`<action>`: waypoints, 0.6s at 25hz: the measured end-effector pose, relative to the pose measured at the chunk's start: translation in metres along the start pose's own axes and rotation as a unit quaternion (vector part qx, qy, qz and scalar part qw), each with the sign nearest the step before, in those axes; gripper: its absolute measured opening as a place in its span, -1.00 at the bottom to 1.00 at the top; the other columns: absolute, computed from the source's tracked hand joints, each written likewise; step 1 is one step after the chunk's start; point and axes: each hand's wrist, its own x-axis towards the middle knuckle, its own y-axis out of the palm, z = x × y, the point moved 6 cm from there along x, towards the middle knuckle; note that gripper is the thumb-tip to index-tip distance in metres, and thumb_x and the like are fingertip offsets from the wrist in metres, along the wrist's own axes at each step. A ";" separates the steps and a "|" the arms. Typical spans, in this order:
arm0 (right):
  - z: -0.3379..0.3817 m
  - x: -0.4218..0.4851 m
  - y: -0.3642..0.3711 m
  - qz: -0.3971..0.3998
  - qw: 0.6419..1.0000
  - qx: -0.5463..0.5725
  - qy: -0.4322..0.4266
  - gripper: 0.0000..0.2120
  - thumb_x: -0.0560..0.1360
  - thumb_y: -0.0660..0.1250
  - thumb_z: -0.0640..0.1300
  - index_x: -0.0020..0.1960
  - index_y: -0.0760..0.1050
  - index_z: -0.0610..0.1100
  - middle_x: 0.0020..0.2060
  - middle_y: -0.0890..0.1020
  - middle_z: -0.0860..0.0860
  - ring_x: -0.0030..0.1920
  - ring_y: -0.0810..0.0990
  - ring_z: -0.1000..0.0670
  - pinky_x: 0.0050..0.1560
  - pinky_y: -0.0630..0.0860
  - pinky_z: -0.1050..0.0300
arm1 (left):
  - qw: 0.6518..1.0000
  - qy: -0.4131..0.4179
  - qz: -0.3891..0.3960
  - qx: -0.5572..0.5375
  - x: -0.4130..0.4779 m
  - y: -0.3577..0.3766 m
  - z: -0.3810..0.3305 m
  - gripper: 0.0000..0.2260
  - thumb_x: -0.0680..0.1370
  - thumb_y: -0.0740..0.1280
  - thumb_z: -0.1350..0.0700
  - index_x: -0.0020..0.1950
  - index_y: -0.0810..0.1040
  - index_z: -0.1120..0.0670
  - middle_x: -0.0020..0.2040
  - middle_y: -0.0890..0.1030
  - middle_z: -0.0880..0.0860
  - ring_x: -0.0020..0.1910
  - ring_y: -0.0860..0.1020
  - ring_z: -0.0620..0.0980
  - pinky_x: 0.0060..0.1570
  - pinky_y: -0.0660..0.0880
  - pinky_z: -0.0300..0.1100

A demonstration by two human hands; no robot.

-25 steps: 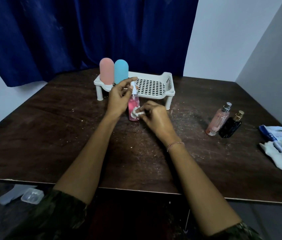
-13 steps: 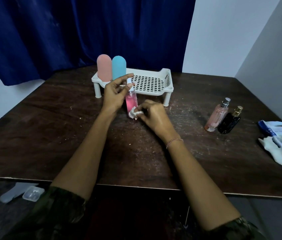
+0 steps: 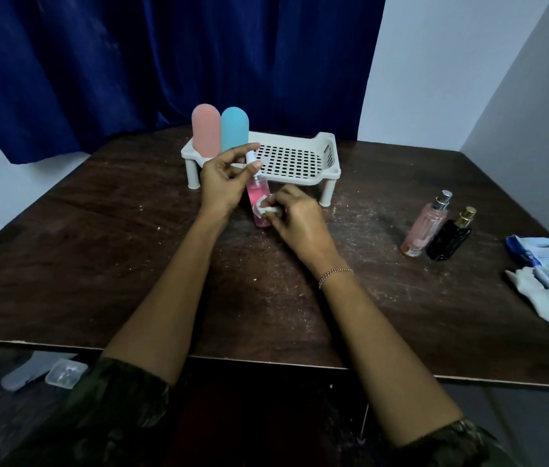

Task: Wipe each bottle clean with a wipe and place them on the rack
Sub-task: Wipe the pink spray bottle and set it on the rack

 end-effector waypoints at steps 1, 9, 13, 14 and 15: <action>-0.003 0.000 0.001 0.014 1.000 0.001 0.007 -0.86 0.37 0.43 -0.25 -0.08 0.58 -0.26 -0.16 0.56 -0.10 -0.22 0.54 -0.06 -0.16 0.46 0.11 | 1.000 0.004 -0.008 0.010 0.001 -0.001 0.001 -0.73 0.45 0.42 0.27 0.15 0.59 0.17 -0.10 0.66 0.12 -0.31 0.54 -0.23 -0.25 0.50 -0.35; -0.005 -0.002 0.003 0.050 0.998 -0.013 0.018 -0.84 0.37 0.43 -0.25 -0.05 0.60 -0.24 -0.17 0.55 -0.08 -0.20 0.55 -0.06 -0.14 0.46 0.12 | 0.998 0.017 -0.032 0.059 0.003 -0.003 0.005 -0.76 0.47 0.42 0.09 0.13 0.61 -0.05 -0.28 0.58 0.05 -0.33 0.47 -0.08 -0.19 0.60 -0.10; 0.002 0.002 -0.006 -0.021 1.000 -0.010 -0.001 -0.84 0.39 0.41 -0.29 -0.03 0.58 -0.27 -0.12 0.57 -0.13 -0.15 0.56 -0.11 -0.07 0.51 0.04 | 0.998 0.042 -0.005 0.054 -0.001 0.003 -0.002 -0.80 0.50 0.38 0.08 0.10 0.61 -0.12 -0.05 0.66 0.06 -0.13 0.58 -0.03 -0.04 0.61 0.03; 0.005 0.003 -0.010 -0.049 0.999 -0.004 -0.008 -0.84 0.40 0.40 -0.28 -0.02 0.57 -0.28 -0.11 0.57 -0.13 -0.12 0.57 -0.11 -0.05 0.49 0.06 | 0.996 0.057 0.005 0.062 -0.002 0.006 -0.004 -0.81 0.50 0.39 0.07 0.10 0.61 -0.11 -0.09 0.66 0.03 -0.15 0.55 -0.05 -0.04 0.60 -0.02; 0.008 0.003 -0.013 -0.076 0.997 0.005 -0.012 -0.84 0.42 0.38 -0.27 -0.01 0.56 -0.27 -0.10 0.57 -0.14 -0.11 0.56 -0.10 -0.04 0.47 0.09 | 0.995 0.066 0.016 0.068 -0.003 0.009 -0.006 -0.80 0.50 0.39 0.08 0.11 0.62 -0.07 -0.13 0.64 0.01 -0.16 0.53 -0.08 -0.06 0.56 -0.11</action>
